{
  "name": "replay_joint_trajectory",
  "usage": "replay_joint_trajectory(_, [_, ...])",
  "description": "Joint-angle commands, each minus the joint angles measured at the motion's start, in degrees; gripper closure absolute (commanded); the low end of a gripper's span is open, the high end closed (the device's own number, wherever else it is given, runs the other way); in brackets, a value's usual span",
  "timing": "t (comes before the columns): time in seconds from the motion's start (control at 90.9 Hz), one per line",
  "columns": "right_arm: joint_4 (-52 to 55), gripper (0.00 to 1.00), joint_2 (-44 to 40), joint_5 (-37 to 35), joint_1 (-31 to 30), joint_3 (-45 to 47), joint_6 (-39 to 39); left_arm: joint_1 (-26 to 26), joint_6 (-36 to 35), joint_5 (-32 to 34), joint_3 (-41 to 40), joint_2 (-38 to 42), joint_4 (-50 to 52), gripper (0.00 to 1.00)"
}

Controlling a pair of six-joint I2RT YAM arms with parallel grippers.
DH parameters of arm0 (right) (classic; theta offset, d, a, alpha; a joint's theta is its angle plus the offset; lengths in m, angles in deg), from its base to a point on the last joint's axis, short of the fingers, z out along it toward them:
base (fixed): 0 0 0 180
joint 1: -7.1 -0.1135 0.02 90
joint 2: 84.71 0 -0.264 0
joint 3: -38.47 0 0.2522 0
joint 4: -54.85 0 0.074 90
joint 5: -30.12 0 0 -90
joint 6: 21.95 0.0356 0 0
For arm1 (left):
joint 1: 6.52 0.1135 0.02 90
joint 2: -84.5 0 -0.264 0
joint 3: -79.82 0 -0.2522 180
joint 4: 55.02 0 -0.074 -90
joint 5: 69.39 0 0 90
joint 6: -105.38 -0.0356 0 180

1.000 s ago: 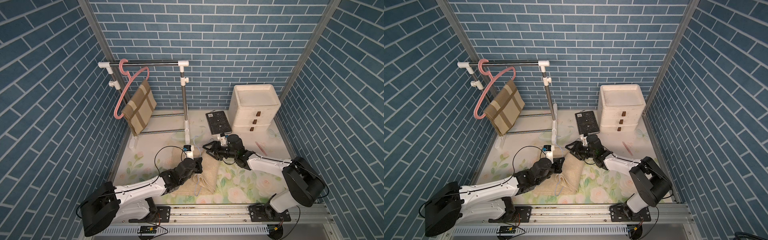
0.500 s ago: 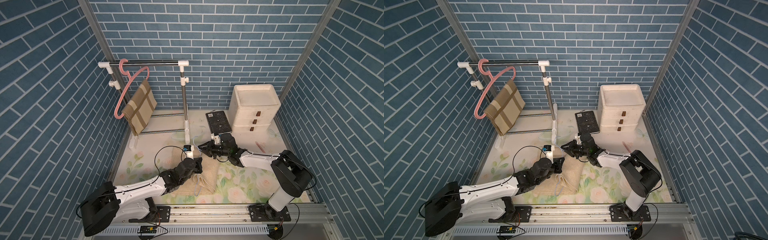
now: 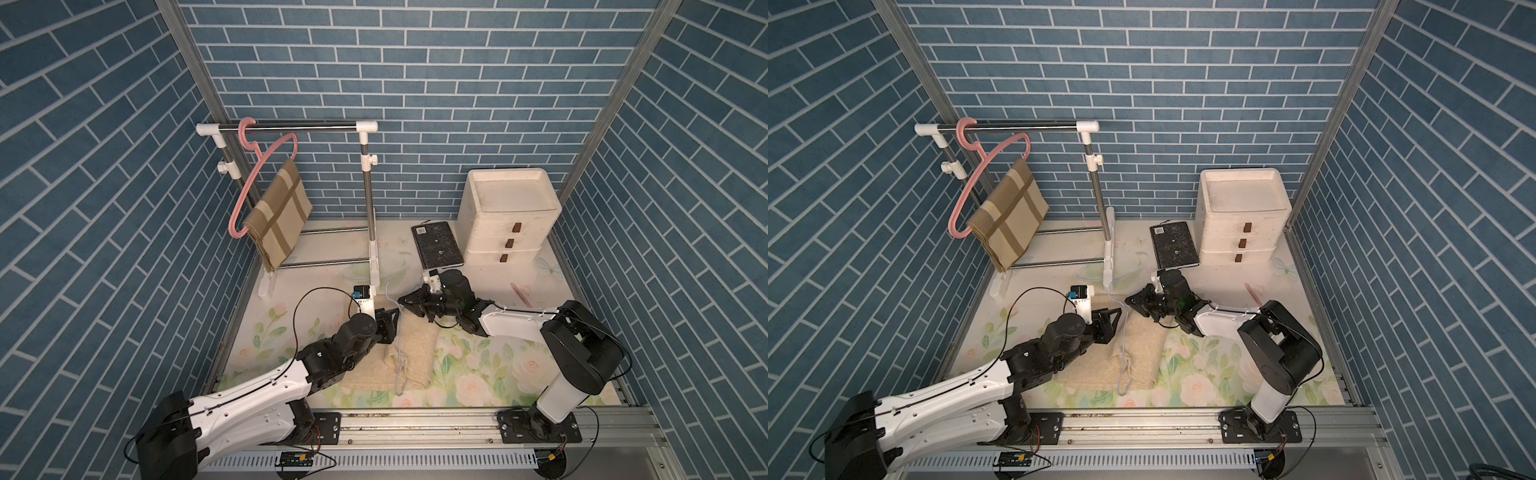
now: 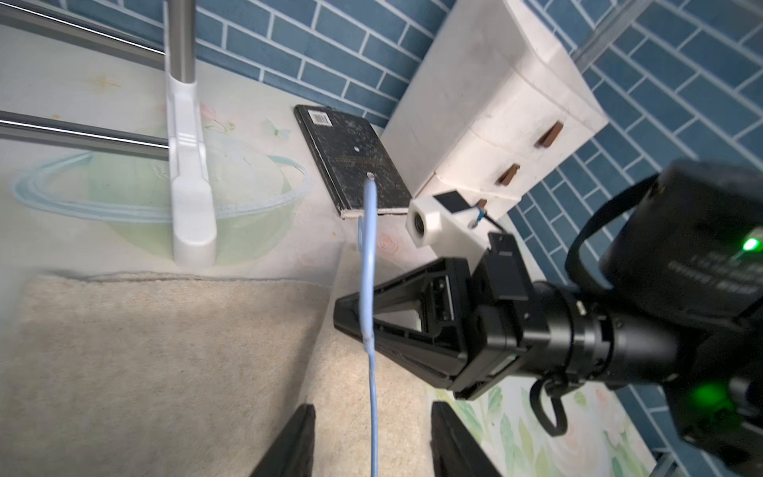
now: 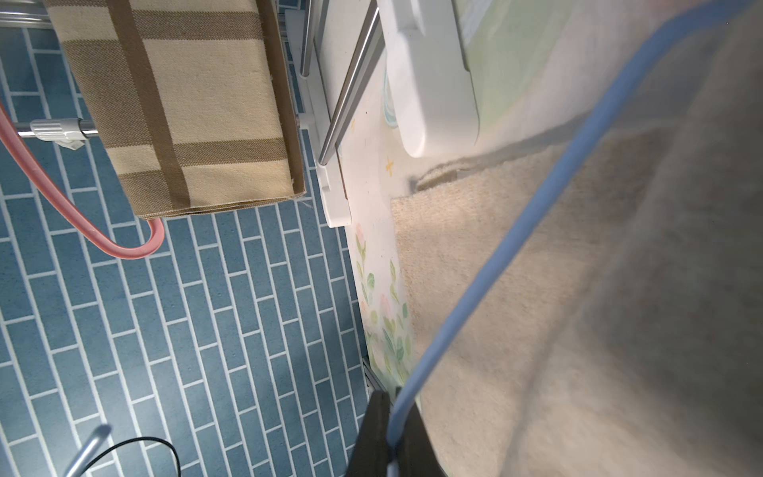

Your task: Hang the scarf on the hanger

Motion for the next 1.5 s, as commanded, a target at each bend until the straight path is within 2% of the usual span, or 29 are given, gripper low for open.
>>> replay_joint_trajectory(0.0, [-0.2,1.00,-1.0,0.2,0.3,1.7,-3.5,5.4,-0.9,-3.2,-1.7,4.0,4.0,0.45])
replay_joint_trajectory(0.121, [-0.8,1.00,-1.5,0.9,0.8,2.3,-3.5,14.4,-1.5,-15.6,-3.7,4.6,1.6,0.40])
replay_joint_trajectory(0.231, [-1.5,1.00,-1.6,1.7,1.2,2.6,-3.6,20.0,-2.9,-27.0,-4.4,0.0,-2.8,0.35])
replay_joint_trajectory(0.429, [-2.4,1.00,-2.0,1.8,1.8,3.1,-3.6,24.9,-3.7,-43.3,-4.9,-13.0,-11.8,0.31])
replay_joint_trajectory(0.605, [-3.4,1.00,-1.7,2.0,1.9,3.2,-3.4,26.5,-5.2,-53.2,-2.4,-24.8,-18.4,0.27])
replay_joint_trajectory(0.748, [-3.8,1.00,-1.6,2.1,2.0,3.3,-3.3,26.6,-9.8,-55.5,2.8,-34.1,-14.5,0.26])
replay_joint_trajectory(0.869, [-4.2,1.00,-1.7,2.0,2.0,3.4,-3.3,26.7,-11.6,-56.7,5.0,-38.7,-13.6,0.28])
replay_joint_trajectory(1.1, [-5.1,1.00,-1.6,2.0,2.0,3.6,-3.1,26.0,-12.2,-59.1,6.6,-42.5,-15.0,0.36])
replay_joint_trajectory(1.485, [-5.2,1.00,-1.4,2.2,2.0,3.5,-3.1,22.0,-10.9,-62.5,11.1,-49.6,-18.1,0.49])
